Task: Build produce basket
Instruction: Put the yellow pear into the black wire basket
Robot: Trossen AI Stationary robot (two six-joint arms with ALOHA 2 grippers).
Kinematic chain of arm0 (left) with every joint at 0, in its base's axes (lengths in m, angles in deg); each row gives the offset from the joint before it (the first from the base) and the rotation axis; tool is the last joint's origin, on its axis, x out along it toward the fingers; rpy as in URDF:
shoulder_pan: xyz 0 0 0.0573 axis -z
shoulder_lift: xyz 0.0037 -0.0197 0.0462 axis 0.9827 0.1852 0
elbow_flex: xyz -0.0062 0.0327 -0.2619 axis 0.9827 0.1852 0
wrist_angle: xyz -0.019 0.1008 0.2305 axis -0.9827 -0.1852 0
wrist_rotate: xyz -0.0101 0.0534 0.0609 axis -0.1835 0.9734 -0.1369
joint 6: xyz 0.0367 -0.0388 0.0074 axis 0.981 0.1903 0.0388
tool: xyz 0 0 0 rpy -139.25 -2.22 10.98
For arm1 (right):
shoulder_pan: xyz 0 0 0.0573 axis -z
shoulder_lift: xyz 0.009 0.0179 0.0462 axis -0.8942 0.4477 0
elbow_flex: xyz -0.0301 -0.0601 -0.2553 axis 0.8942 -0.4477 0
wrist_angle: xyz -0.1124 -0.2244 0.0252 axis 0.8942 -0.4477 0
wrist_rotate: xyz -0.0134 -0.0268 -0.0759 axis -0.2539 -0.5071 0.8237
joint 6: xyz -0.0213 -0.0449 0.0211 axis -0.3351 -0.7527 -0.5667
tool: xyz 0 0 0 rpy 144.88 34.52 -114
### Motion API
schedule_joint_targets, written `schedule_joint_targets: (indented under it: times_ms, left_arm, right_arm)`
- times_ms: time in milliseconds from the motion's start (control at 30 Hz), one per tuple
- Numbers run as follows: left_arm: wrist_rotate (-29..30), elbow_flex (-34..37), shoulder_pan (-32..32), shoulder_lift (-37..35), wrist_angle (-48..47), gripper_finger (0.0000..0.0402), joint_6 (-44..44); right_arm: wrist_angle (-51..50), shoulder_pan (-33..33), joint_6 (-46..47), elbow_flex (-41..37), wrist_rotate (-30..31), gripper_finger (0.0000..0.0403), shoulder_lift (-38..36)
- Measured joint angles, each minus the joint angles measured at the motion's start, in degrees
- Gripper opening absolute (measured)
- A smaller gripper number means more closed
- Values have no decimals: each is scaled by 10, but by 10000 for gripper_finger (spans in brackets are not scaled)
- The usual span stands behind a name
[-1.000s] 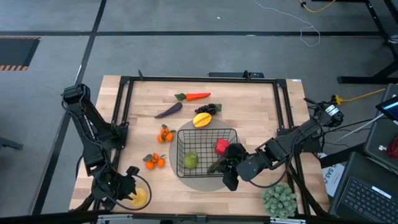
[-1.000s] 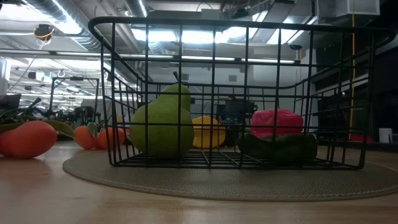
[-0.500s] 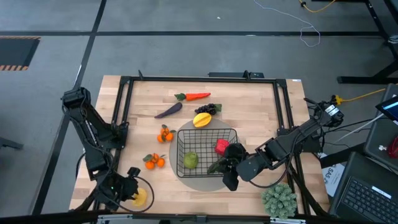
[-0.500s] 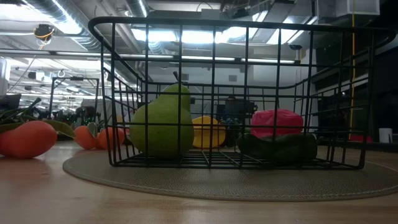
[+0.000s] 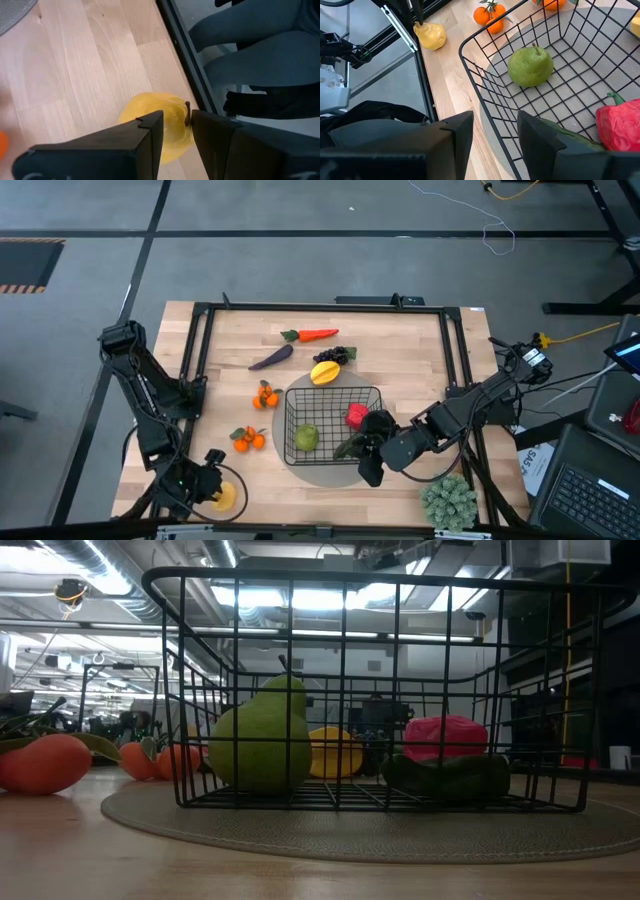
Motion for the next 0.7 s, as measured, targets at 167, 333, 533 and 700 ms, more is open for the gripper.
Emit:
schedule_joint_targets:
  times_ms: [167, 333, 533, 700]
  left_arm:
    - [6, 0, 0, 0, -1, 39, 4]
    - [28, 0, -1, 0, 0, 6, 10]
    - [89, 1, -2, -26, 63, 2, 172]
    - [150, 1, -26, -92, 150, 1, 375]
  right_arm:
    - [0, 0, 0, 0, 0, 142, 0]
    - [-1, 0, -4, 0, 0, 142, 0]
    - [-1, 0, -31, 0, 0, 142, 0]
    - [-1, 0, -31, 0, 1, 142, 0]
